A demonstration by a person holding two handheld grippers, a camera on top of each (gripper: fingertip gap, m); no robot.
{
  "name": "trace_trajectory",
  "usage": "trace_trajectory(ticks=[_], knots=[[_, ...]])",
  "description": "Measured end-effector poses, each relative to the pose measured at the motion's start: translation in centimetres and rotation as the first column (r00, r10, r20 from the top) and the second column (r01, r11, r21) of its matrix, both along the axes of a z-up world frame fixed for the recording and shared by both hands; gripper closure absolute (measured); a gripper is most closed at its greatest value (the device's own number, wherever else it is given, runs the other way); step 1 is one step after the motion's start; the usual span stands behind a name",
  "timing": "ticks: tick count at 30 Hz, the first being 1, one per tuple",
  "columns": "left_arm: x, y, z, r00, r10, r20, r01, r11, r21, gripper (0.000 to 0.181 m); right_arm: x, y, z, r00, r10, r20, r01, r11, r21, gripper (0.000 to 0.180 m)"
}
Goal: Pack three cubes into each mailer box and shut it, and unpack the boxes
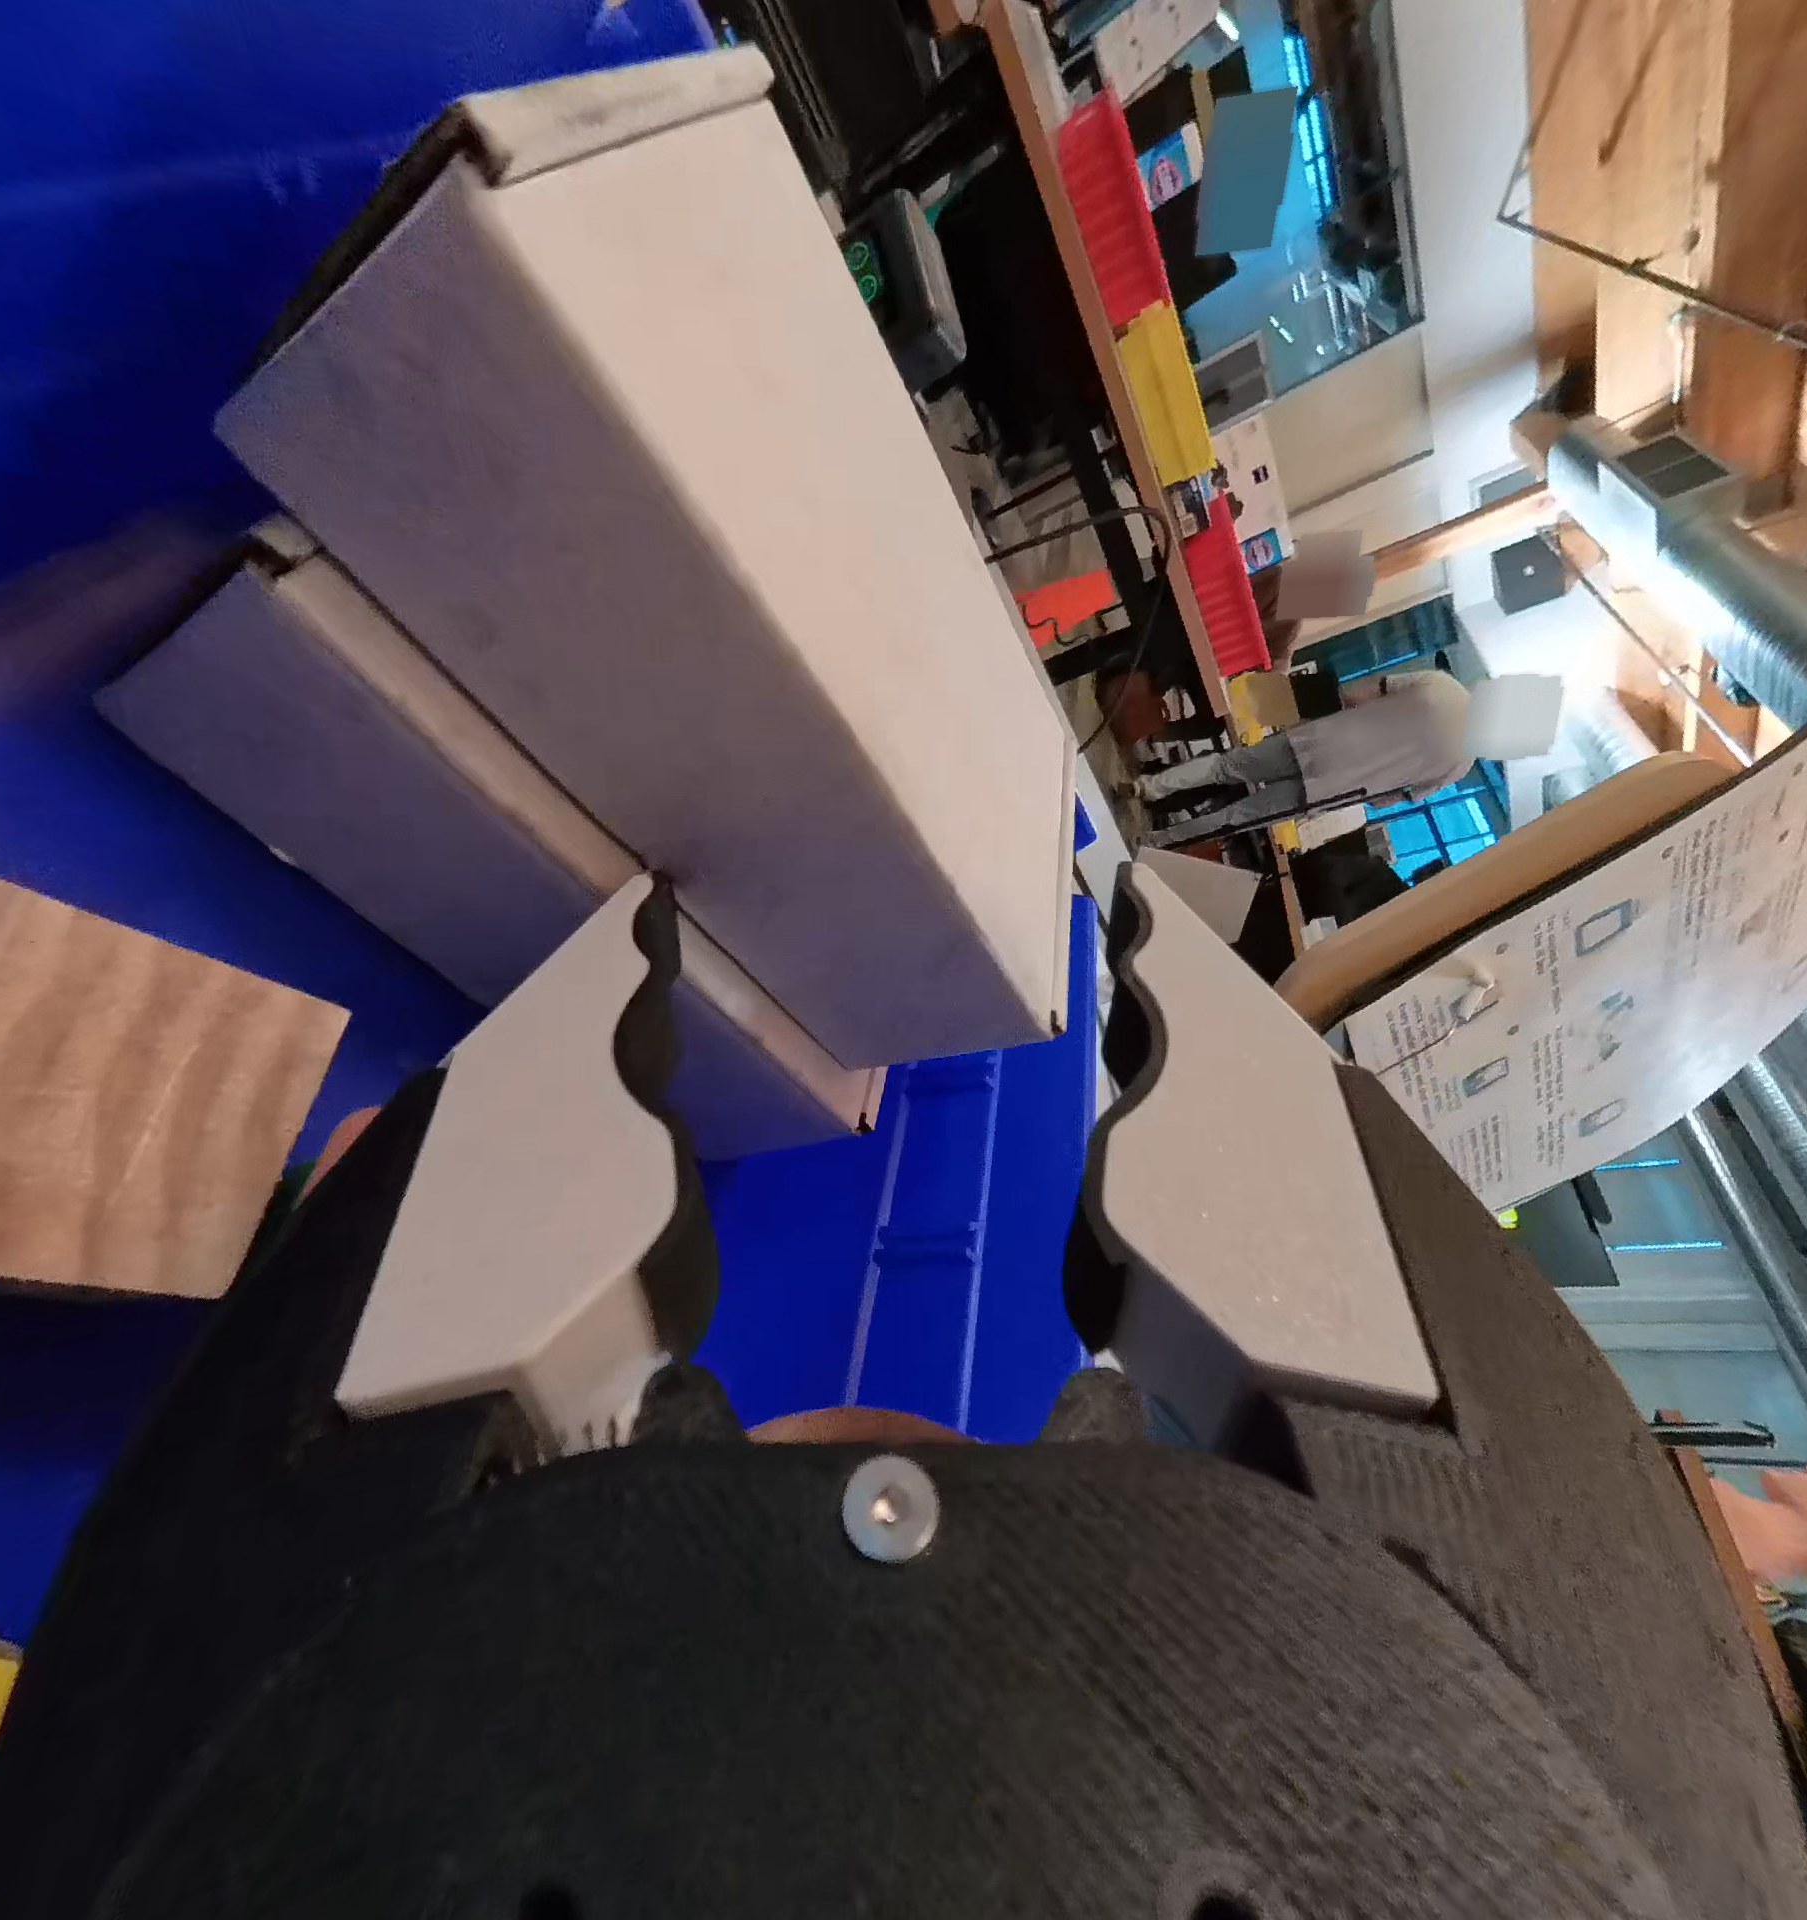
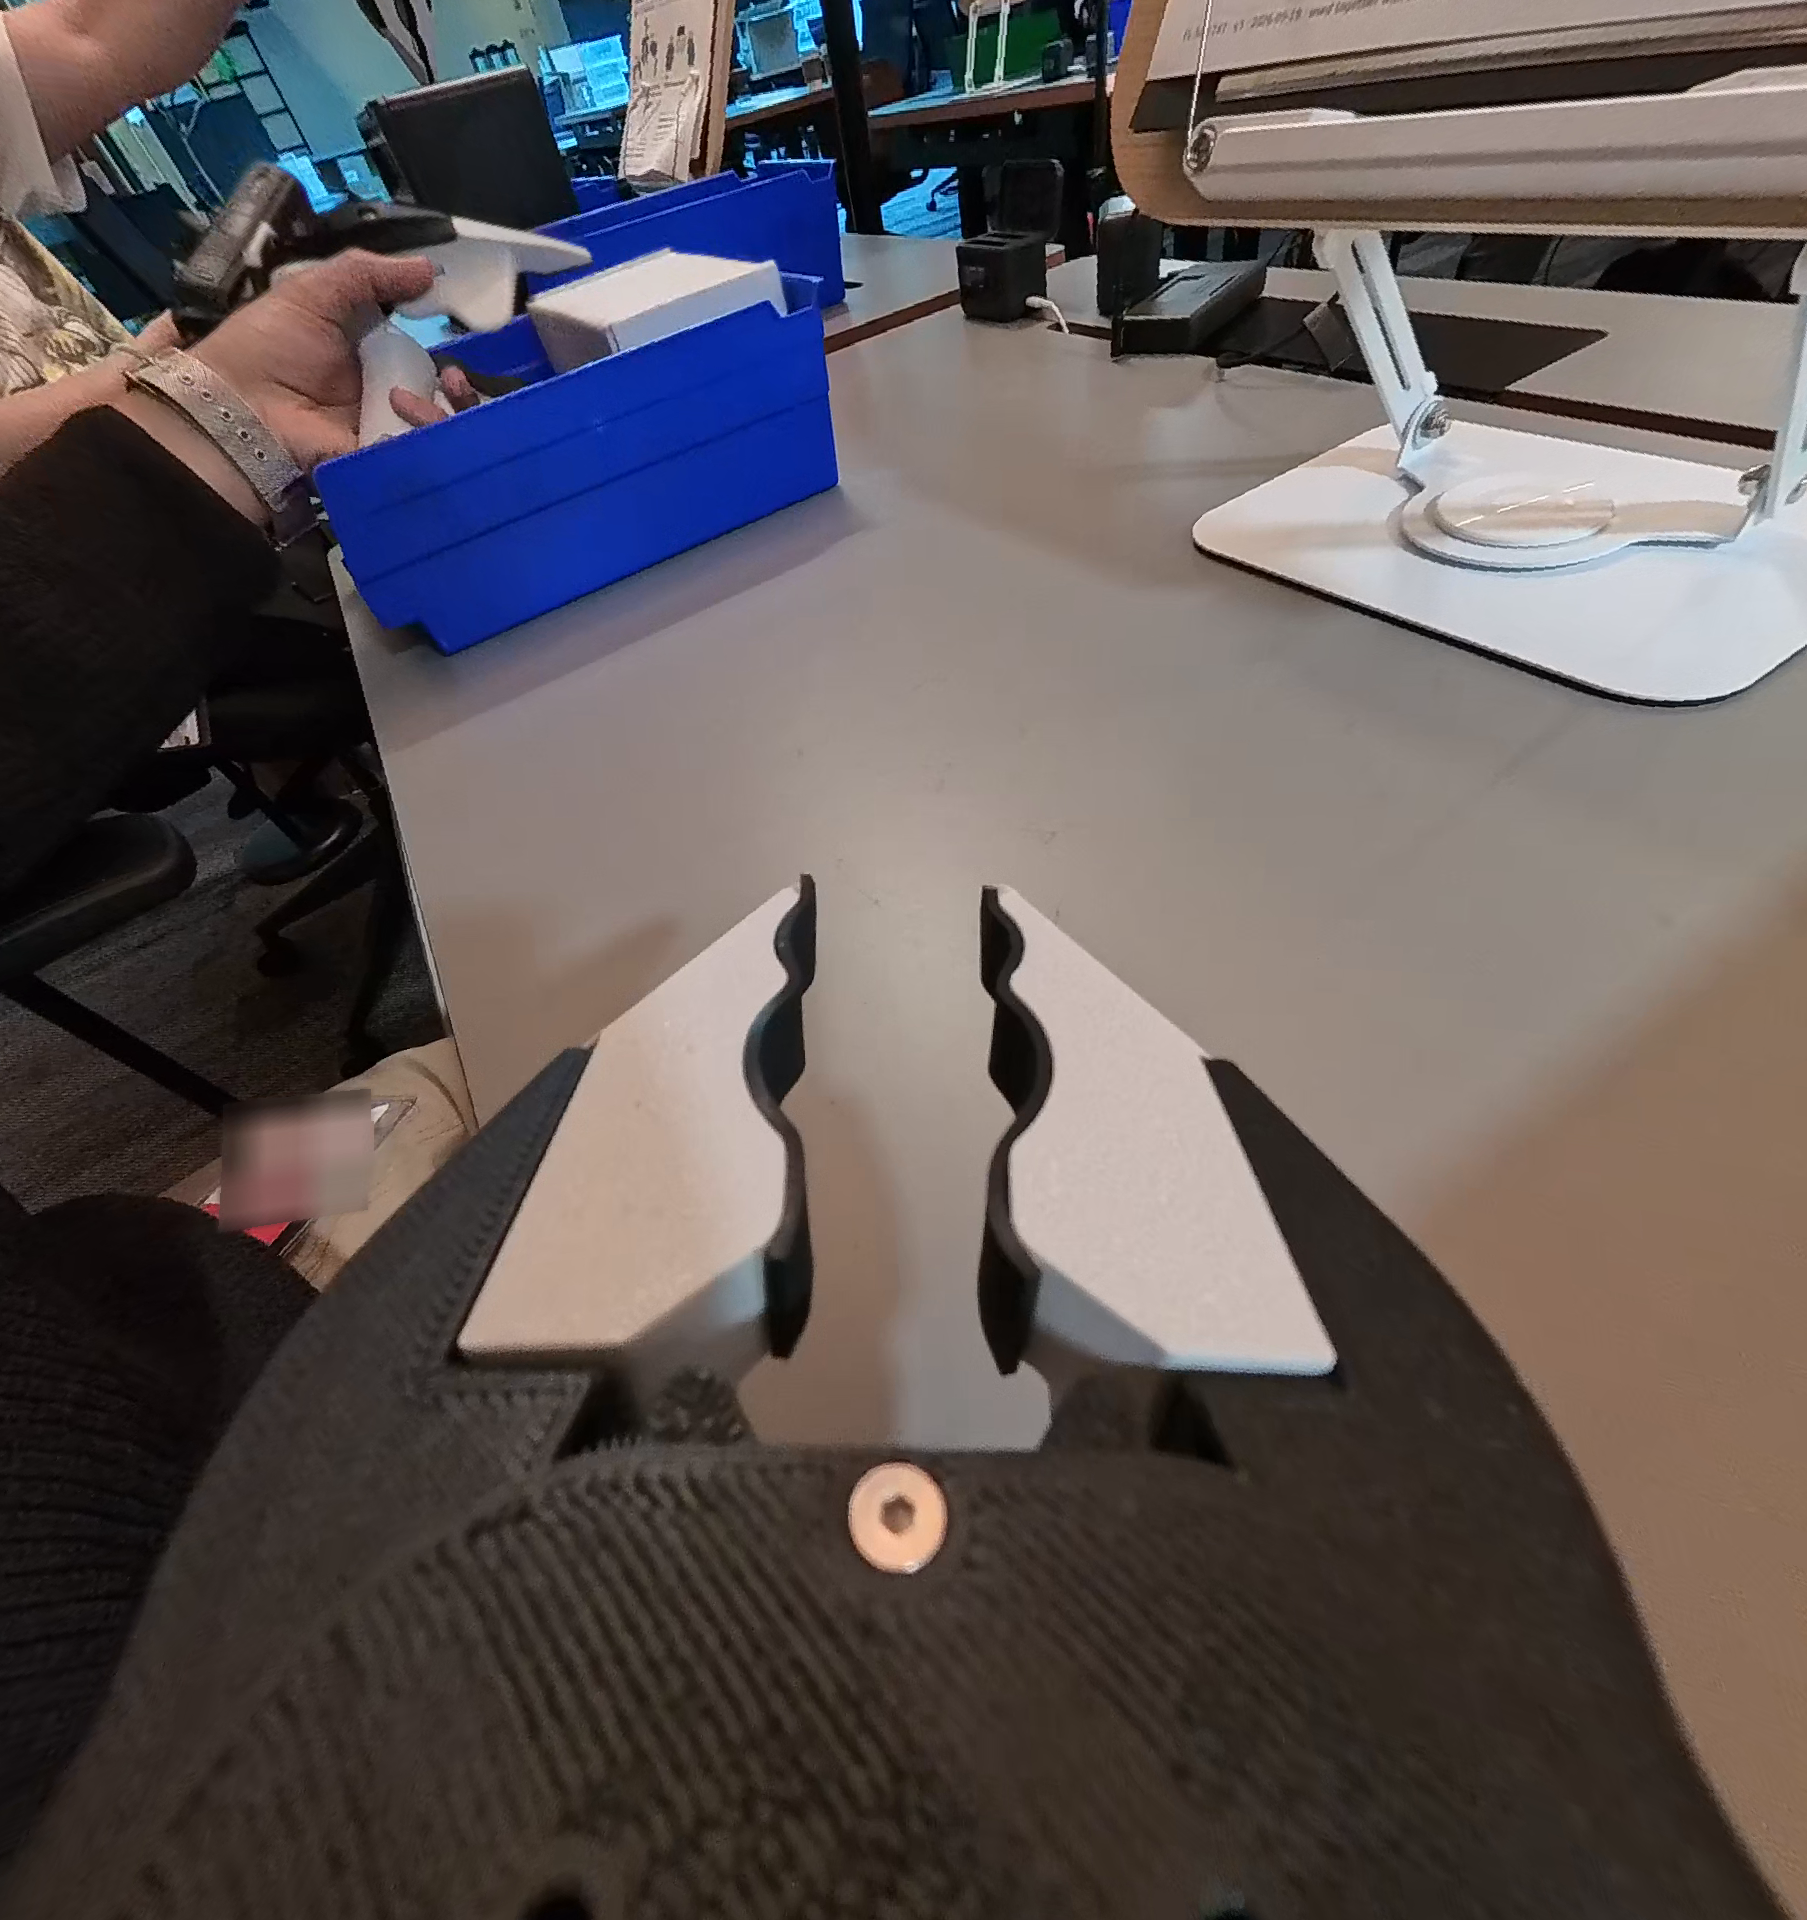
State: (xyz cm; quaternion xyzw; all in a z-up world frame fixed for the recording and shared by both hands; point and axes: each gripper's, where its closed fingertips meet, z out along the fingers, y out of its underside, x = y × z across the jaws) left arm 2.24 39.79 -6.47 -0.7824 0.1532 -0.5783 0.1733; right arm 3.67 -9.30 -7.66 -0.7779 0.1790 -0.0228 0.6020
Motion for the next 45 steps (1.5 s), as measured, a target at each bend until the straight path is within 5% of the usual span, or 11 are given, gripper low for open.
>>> trace_trajectory(ticks=[34,45], knots=[[0.7,-0.1,2.0,0.997,-0.014,0.072,0.011,0.999,0.04,0.095,-0.2,0.1,-0.2,1.0,0.011,-0.013,-0.011,1.0,-0.001,0.149],[0.5,-0.4,1.7,0.997,-0.047,0.064,0.045,0.998,0.032,0.109,-0.4,0.1,-0.1,1.0,0.014,-0.002,-0.014,1.0,-0.004,0.149]])
